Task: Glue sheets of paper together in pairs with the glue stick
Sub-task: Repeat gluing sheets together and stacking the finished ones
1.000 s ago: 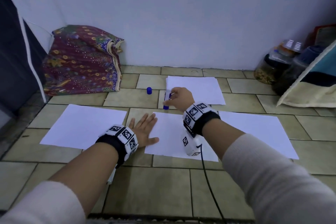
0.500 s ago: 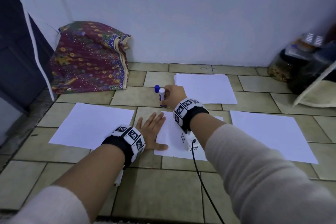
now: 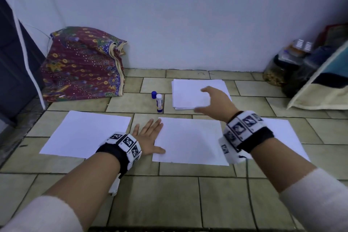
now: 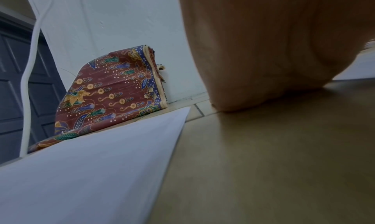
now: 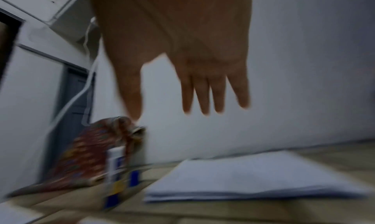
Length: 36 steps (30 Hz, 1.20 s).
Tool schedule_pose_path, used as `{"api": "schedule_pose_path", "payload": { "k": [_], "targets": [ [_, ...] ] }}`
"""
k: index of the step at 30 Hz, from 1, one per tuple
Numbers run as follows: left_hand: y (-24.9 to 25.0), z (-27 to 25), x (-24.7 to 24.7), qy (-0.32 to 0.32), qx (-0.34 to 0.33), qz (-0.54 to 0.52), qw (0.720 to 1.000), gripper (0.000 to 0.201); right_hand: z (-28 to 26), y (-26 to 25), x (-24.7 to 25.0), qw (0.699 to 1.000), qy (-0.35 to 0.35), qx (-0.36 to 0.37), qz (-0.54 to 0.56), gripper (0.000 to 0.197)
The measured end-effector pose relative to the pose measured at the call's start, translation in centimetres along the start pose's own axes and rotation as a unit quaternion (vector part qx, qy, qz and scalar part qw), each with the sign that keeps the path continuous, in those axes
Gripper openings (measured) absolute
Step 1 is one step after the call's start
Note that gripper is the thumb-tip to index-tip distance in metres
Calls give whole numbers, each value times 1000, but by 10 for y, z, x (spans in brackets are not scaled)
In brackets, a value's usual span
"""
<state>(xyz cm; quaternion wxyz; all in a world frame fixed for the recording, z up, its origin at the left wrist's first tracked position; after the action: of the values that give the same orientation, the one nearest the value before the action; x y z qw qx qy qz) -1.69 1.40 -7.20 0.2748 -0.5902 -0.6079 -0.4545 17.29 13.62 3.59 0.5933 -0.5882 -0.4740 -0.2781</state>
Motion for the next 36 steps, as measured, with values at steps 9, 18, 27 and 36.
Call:
{"api": "schedule_pose_path", "payload": {
  "k": [9,18,27,36],
  "targets": [
    [-3,3,-3,-9,33,31,999,113,-38,148,-15,929,-167,-210,-257,138],
    [-1,1,-1,-16,20,21,999,93,-42,158,-9,951,-166,-161,-208,114],
    [3,-3,2,-35,15,-6,999,93,-49,164,7,963,-155,-170,-143,88],
    [2,-3,2,-29,17,-3,999,125,-52,150,69,975,-2,-175,-135,47]
  ]
}}
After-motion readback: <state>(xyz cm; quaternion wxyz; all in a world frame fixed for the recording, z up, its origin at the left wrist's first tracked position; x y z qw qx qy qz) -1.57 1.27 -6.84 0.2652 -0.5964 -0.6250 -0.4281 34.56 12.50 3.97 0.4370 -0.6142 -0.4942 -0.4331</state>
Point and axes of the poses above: each hand's wrist, its own z-axis towards the middle knuckle, its own x-axis out of the back of the hand, y = z × x, the point moved 5 cm from there along z, towards the middle knuckle, and after that the axes turned 11 degrees about -x, right-handed, at the moved point
